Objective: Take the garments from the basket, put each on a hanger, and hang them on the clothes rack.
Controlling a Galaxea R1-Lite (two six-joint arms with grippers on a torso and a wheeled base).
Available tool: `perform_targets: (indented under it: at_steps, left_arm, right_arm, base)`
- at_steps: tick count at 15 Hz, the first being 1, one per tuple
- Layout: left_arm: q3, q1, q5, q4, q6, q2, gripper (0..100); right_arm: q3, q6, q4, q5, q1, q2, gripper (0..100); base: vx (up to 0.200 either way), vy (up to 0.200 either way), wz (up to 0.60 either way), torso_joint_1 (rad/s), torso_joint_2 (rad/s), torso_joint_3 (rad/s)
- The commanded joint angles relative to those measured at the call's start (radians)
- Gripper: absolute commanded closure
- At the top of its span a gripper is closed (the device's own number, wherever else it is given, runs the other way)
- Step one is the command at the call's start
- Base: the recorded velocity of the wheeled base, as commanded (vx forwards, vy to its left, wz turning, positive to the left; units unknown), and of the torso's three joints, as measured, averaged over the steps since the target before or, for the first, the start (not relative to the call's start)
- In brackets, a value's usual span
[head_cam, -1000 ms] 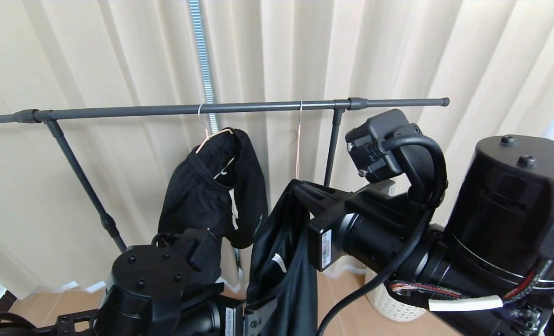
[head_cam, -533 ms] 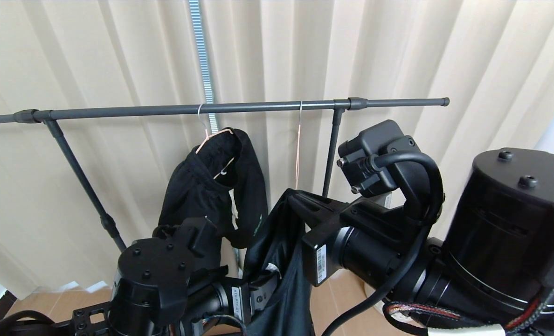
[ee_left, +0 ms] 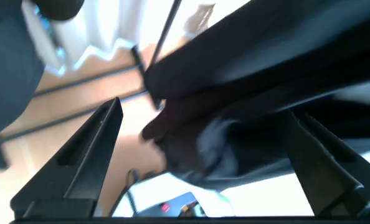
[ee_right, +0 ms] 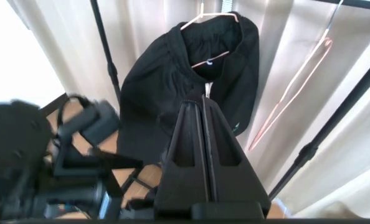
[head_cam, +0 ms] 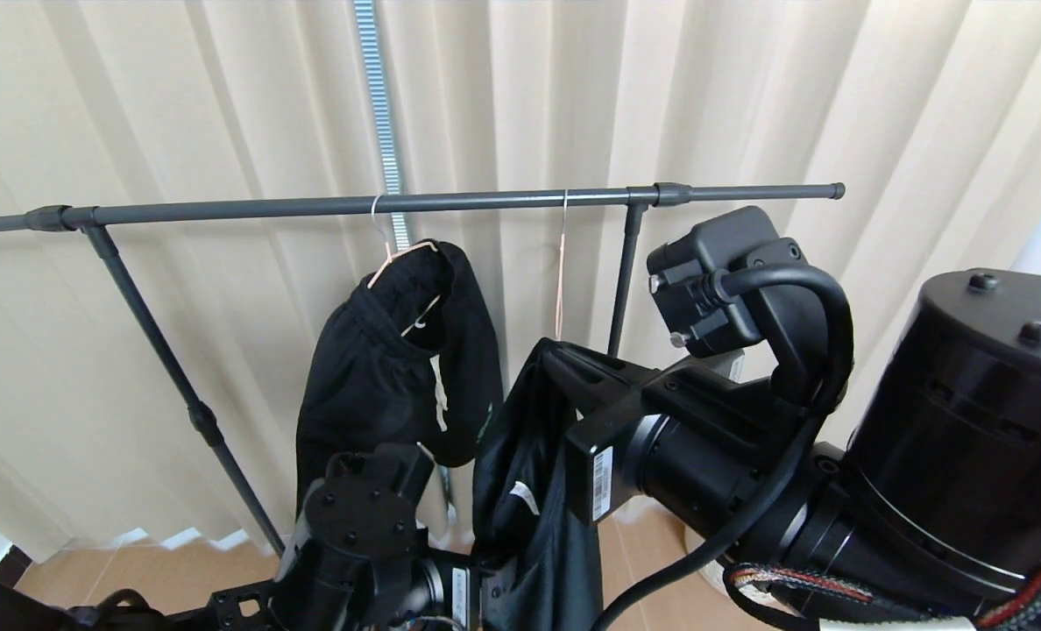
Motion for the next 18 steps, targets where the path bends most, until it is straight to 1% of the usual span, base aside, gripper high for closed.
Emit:
perform_targets:
  at_steps: [1, 5, 7, 8, 10, 12, 14, 15, 16, 17, 18]
  left_arm:
    - [0.021, -0.016, -0.001, 0.0, 0.023, 0.036, 0]
    - [0.03, -0.029, 0.002, 0.0, 0.034, 0.048, 0]
    - [0.036, -0.03, 0.004, 0.0, 0.034, 0.045, 0]
    - [0.036, -0.03, 0.007, 0.0, 0.034, 0.039, 100]
    - [0.034, -0.029, 0.014, 0.0, 0.034, 0.013, 100]
    - [0.034, -0.018, 0.014, 0.002, 0.044, -0.045, 100]
    - [0.037, 0.022, 0.014, 0.003, 0.099, -0.104, 100]
    - [0.036, 0.031, 0.014, 0.005, 0.107, -0.116, 100]
    - [0.031, 0.063, 0.014, 0.011, 0.132, -0.154, 100]
    - [0.013, 0.103, 0.014, 0.049, 0.175, -0.194, 100]
    - [-0.022, 0.128, 0.014, 0.095, 0.193, -0.222, 100]
  right_arm:
    - [-0.01, 0.0, 0.0, -0.005, 0.001, 0.003, 100]
    - [-0.024, 0.0, 0.0, -0.039, -0.01, 0.005, 100]
    - [-0.028, 0.0, 0.0, -0.042, -0.041, 0.005, 100]
    - [-0.036, -0.002, 0.0, -0.045, -0.067, 0.008, 100]
    - [-0.041, -0.002, -0.001, -0.056, -0.097, 0.02, 100]
    - [-0.044, -0.006, 0.0, -0.064, -0.128, 0.023, 100]
    - [-0.041, -0.022, 0.0, -0.067, -0.154, 0.02, 100]
    - [-0.039, -0.029, 0.0, -0.075, -0.157, 0.02, 100]
    - [-0.034, -0.055, 0.002, -0.102, -0.159, 0.014, 100]
    - [-0.019, -0.1, 0.0, -0.131, -0.163, 0.005, 100]
    - [-0.007, -0.126, 0.003, -0.144, -0.171, -0.007, 100]
  base:
    - [0.0, 0.0, 0.0, 0.0, 0.0, 0.0]
    - [0.0, 0.0, 0.0, 0.0, 0.0, 0.0]
    - [0.0, 0.0, 0.0, 0.0, 0.0, 0.0]
    - [0.0, 0.0, 0.0, 0.0, 0.0, 0.0]
    - [0.0, 0.0, 0.0, 0.0, 0.0, 0.0]
    - [0.0, 0.0, 0.0, 0.0, 0.0, 0.0]
    - [0.0, 0.0, 0.0, 0.0, 0.0, 0.0]
    - [0.0, 0.0, 0.0, 0.0, 0.0, 0.0]
    - [0.0, 0.0, 0.0, 0.0, 0.0, 0.0]
    - [0.0, 0.0, 0.0, 0.0, 0.0, 0.0]
    - [0.0, 0.0, 0.0, 0.0, 0.0, 0.0]
